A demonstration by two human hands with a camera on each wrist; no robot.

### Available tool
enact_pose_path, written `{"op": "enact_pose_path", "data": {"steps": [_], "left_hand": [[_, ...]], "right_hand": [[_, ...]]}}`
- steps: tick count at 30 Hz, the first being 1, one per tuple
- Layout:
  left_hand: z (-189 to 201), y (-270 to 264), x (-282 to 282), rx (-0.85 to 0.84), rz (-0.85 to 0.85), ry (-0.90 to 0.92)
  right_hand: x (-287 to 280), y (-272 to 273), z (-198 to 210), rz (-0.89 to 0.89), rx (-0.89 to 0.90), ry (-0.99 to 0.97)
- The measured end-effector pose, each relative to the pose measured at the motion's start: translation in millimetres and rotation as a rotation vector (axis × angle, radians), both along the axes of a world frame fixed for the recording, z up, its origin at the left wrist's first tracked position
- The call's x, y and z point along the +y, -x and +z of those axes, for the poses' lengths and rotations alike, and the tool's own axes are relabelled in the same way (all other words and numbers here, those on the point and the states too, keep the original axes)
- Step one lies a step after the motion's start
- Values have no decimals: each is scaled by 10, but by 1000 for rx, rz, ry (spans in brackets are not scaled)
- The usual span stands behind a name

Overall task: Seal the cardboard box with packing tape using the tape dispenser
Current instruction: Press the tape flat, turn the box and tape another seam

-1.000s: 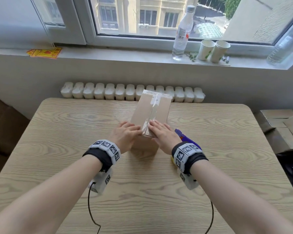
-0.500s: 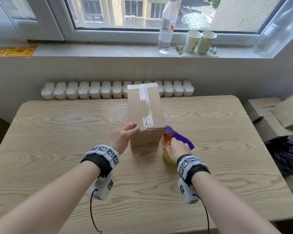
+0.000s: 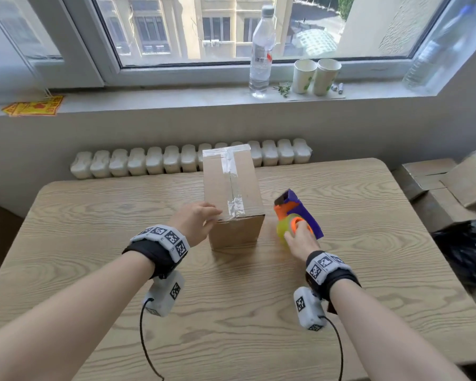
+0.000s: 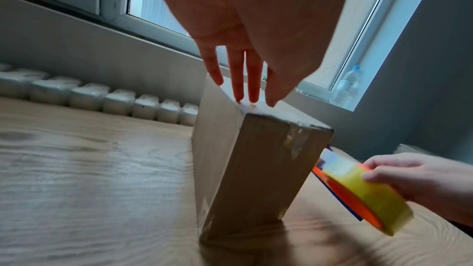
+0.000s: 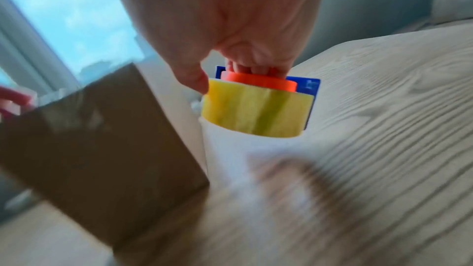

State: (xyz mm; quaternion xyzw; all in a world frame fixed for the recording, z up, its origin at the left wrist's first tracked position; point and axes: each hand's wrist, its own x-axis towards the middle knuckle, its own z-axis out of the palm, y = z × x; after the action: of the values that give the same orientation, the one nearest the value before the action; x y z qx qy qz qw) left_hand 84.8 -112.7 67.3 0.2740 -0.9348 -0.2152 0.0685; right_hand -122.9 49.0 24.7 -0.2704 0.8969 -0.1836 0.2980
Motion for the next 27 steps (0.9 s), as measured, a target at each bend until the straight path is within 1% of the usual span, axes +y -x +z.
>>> {"op": "enact_pose_path", "data": {"steps": [2, 4, 6, 8, 10, 12, 17, 20, 23, 27], "left_hand": [[135, 58, -35, -34, 13, -35], [290, 143, -50, -2, 21, -27], [481, 262, -55, 60, 14, -3], [689, 396, -65, 128, -2, 63], [889, 507, -84, 142, -44, 162], [1052, 577, -93, 103, -96, 232], [1285, 608, -68, -27, -136, 318], [1321, 570, -90, -54, -125, 300], [1357, 528, -121, -40, -102, 279], [1347, 478, -133, -29, -145, 233]], "right_hand": [[34, 148, 246, -68, -26, 178], [49, 261, 502, -106, -35, 336], [36, 317, 751, -75, -32, 442], [-9, 321, 971, 17, -10, 488], [-72, 285, 1147, 149, 28, 492], [-134, 233, 1291, 267, 75, 485], [-243, 143, 1503, 451, 151, 436], [-290, 112, 1553, 494, 165, 448], [-338, 115, 1590, 525, 198, 434], [-420, 165, 1625, 524, 245, 362]]}}
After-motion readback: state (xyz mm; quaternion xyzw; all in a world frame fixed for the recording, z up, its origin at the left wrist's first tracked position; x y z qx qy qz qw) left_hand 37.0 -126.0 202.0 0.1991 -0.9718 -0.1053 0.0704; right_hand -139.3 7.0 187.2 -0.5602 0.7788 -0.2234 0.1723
